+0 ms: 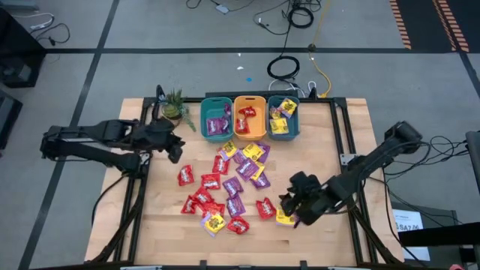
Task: Sort candy
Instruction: Put the red candy into the yellow bin
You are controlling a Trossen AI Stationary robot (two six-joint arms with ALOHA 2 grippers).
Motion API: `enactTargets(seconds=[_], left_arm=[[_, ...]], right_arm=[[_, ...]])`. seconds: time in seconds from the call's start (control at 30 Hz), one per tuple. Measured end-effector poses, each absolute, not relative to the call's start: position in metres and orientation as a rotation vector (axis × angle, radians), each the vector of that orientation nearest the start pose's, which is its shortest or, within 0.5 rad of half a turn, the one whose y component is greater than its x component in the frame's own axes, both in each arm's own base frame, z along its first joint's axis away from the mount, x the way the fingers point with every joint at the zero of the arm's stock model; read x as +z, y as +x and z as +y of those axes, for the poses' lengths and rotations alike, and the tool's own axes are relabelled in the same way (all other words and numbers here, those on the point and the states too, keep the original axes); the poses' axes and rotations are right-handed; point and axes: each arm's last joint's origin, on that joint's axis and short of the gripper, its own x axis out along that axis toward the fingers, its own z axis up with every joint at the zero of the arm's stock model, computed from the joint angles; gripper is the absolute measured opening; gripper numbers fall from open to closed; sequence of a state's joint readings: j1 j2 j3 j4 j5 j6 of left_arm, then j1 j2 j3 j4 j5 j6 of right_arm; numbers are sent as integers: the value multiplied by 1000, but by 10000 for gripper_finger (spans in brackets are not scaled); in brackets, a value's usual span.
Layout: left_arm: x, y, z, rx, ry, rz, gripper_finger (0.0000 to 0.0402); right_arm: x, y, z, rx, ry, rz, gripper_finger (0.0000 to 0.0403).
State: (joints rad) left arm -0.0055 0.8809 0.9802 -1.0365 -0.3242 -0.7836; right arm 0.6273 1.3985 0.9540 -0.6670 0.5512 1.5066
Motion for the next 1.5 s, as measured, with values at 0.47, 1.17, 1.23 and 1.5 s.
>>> enactTargets(seconds=[0.47,1.17,1.23,1.5], left_arm=[[246,185,-2,907,-936,1061,123],[150,234,-8,1106,-867,1431,123],[137,238,-8,1120,-846,1484,123],[115,243,-17,1090,-734,1608,79]], right_arm=[[215,197,124,-424,711,682,215],[215,187,141,-289,654,745,215],[216,187,143,-283,656,741,215],[217,187,144,-272,666,729,215]])
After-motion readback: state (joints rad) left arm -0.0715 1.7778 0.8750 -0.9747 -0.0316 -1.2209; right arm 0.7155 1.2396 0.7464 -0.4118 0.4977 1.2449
